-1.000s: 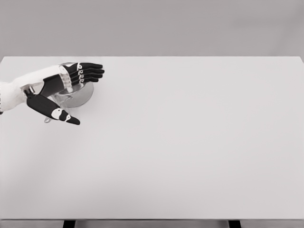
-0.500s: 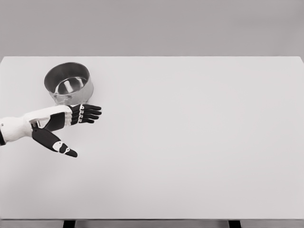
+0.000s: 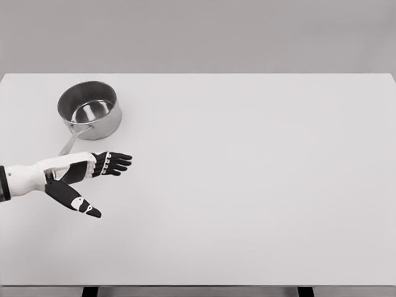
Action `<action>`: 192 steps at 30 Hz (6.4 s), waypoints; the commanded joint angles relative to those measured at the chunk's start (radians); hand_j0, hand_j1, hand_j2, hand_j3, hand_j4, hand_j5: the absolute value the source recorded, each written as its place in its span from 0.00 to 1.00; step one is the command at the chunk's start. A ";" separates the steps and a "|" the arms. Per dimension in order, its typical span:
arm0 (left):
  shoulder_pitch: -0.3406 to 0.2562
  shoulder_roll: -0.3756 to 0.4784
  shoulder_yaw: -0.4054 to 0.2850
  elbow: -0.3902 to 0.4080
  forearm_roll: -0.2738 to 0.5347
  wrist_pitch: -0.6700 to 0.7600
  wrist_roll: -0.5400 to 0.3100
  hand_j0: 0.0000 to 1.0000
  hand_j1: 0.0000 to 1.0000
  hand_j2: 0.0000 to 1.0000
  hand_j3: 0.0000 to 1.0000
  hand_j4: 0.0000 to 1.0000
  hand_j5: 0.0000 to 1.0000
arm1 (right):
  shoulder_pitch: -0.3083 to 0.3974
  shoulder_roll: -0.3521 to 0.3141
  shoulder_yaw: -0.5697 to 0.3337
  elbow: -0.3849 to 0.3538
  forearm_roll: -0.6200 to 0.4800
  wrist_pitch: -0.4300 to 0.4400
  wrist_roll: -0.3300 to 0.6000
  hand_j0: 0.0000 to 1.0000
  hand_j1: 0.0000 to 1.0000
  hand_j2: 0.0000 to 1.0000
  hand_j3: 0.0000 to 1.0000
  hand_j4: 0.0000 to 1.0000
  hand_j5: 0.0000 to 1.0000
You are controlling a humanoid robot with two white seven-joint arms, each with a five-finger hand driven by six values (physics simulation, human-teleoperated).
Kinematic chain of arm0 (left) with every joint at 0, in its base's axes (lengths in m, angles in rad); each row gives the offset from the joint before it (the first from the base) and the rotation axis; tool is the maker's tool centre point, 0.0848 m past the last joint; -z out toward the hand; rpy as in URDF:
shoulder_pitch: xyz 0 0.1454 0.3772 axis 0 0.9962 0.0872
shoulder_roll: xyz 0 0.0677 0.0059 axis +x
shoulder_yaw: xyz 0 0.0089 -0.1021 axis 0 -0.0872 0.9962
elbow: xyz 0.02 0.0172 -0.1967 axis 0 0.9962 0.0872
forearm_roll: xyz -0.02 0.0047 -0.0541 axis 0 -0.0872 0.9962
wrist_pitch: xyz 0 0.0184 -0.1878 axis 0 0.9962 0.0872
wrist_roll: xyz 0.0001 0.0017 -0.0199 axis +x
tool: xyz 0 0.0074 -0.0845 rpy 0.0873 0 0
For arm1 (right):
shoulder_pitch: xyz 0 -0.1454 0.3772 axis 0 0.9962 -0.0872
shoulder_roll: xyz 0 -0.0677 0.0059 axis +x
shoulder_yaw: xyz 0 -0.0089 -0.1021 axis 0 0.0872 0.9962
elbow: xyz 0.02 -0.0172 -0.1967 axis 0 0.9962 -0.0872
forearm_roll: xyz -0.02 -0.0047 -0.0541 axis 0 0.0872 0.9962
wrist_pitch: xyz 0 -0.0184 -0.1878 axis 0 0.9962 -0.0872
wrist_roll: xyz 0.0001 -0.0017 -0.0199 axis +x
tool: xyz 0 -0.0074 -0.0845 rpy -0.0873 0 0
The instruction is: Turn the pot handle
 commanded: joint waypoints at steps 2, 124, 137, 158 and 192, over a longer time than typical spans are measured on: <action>0.000 0.000 0.004 0.010 -0.012 0.010 0.000 1.00 1.00 1.00 1.00 1.00 1.00 | 0.000 0.000 0.000 0.000 0.000 0.000 0.000 1.00 1.00 1.00 1.00 1.00 1.00; -0.239 -0.119 0.072 0.592 -0.676 0.043 0.000 1.00 1.00 1.00 1.00 1.00 1.00 | 0.000 0.000 0.000 0.000 0.000 0.000 0.000 1.00 1.00 1.00 1.00 1.00 1.00; -0.305 -0.174 0.072 0.667 -0.759 0.043 0.000 1.00 1.00 1.00 1.00 1.00 1.00 | 0.000 0.000 0.000 0.000 0.000 0.000 0.000 1.00 1.00 1.00 1.00 1.00 1.00; -0.330 -0.190 0.082 0.647 -0.748 0.029 0.000 1.00 1.00 1.00 1.00 1.00 1.00 | 0.000 0.000 0.000 0.000 0.000 0.000 0.000 1.00 1.00 1.00 1.00 1.00 1.00; 0.209 -0.322 0.573 -0.005 -0.424 -0.685 0.000 1.00 1.00 1.00 1.00 1.00 1.00 | 0.000 0.000 0.000 0.000 0.000 0.000 0.000 1.00 1.00 1.00 1.00 1.00 1.00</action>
